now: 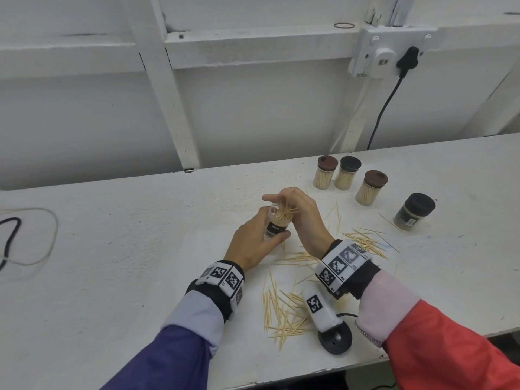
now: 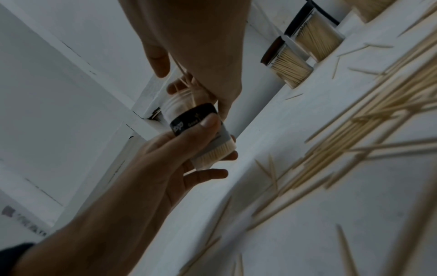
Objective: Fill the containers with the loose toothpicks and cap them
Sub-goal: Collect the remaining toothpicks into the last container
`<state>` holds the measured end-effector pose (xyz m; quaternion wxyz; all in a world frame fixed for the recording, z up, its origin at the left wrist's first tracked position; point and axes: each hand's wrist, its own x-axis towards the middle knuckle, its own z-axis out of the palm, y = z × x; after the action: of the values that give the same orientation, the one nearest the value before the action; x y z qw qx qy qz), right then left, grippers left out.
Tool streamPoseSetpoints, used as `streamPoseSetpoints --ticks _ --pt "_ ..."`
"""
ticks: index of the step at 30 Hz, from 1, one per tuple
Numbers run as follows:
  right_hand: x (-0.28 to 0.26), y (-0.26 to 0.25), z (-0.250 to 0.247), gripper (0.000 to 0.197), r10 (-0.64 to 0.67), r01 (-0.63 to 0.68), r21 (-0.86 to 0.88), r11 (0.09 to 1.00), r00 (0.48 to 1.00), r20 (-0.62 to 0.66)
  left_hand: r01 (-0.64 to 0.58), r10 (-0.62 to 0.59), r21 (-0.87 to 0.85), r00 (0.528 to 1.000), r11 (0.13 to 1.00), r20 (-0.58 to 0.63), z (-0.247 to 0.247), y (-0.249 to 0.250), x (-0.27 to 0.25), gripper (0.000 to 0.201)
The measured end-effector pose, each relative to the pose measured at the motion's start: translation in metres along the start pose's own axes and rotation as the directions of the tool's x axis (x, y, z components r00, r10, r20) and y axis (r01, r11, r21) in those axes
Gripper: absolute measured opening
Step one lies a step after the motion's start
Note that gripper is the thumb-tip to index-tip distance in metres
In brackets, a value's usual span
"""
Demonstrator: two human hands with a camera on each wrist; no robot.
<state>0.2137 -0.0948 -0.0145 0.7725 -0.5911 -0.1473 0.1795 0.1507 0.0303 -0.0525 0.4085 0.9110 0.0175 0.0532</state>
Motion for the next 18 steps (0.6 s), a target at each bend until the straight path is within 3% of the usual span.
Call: streamPoseSetpoints --ticks 3,8,11,18 --pt "0.0 0.0 0.001 0.027 0.003 -0.006 -0.071 0.997 0.999 -0.044 -0.001 0.001 -0.011 1.0 1.0 0.006 0.0 0.0 -0.001 0.048" --pt "0.0 0.007 0.0 0.023 -0.04 0.04 -0.148 0.988 0.999 0.001 -0.022 0.022 -0.02 1.0 1.0 -0.014 -0.001 0.002 -0.001 0.049" --pt "-0.001 0.01 -0.002 0.021 -0.051 0.053 -0.131 0.99 0.999 0.019 -0.02 0.02 -0.009 1.0 1.0 -0.015 0.0 0.002 -0.002 0.048" --pt "-0.003 0.005 -0.004 0.038 0.009 -0.011 -0.1 0.995 1.0 -0.021 0.014 -0.014 -0.003 0.996 1.0 -0.084 -0.003 0.003 -0.002 0.052"
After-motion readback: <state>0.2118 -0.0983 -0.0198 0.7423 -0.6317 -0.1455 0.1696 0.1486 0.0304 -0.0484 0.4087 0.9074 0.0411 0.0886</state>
